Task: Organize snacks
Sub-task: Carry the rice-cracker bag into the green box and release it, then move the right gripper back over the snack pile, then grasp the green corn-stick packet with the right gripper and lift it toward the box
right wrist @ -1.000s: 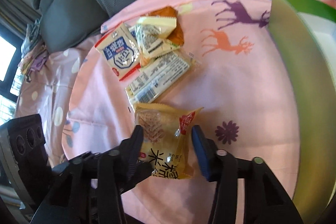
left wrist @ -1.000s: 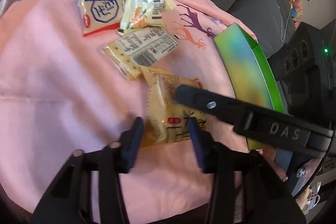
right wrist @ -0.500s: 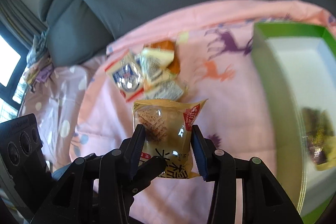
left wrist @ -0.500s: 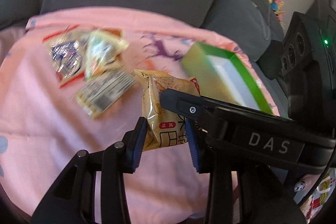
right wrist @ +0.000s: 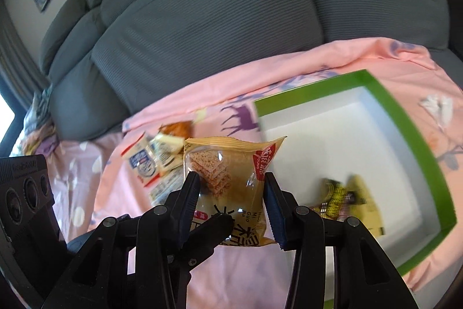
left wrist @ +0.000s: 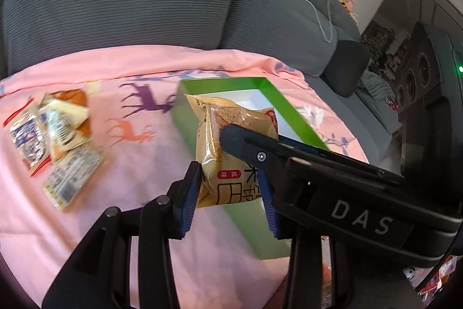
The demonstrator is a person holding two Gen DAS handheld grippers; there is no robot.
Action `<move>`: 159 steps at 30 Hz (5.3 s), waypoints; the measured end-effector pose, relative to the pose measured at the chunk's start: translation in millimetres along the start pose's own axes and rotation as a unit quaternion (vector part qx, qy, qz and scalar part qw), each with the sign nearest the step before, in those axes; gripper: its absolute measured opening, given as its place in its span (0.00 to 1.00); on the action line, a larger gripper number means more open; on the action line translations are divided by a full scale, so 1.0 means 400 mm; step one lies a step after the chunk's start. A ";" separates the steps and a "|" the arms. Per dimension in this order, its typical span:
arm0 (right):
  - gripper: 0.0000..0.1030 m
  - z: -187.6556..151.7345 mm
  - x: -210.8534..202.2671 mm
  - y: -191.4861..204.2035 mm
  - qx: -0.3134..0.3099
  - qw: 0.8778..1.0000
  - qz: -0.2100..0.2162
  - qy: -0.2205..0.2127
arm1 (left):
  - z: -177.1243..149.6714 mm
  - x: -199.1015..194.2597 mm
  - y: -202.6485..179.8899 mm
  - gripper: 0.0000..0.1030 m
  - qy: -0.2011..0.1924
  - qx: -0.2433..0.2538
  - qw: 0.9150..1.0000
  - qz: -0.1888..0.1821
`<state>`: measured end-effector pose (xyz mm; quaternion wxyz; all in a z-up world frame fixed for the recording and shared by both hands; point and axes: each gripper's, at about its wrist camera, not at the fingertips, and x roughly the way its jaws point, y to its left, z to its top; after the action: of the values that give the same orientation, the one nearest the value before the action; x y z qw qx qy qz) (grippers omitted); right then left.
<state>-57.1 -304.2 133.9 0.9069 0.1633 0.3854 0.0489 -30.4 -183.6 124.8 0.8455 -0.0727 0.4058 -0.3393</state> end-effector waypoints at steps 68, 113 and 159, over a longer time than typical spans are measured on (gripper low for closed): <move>0.69 0.017 0.013 -0.310 0.155 0.983 -0.100 0.003 | 0.035 0.144 -0.112 0.55 0.089 0.040 0.995 0.000; 0.65 0.016 0.524 0.397 -0.071 0.990 -0.067 0.101 | -0.168 -0.320 0.642 0.90 -0.020 -0.239 0.938 0.250; 0.52 -0.140 0.305 0.213 -0.034 0.976 0.094 0.195 | -0.194 -0.052 0.411 0.60 0.074 -0.139 0.987 0.042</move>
<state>-8.8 -183.1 42.5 0.8107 0.1551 0.5356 0.1783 -12.2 -33.8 21.4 0.8083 -0.1469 0.5133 -0.2480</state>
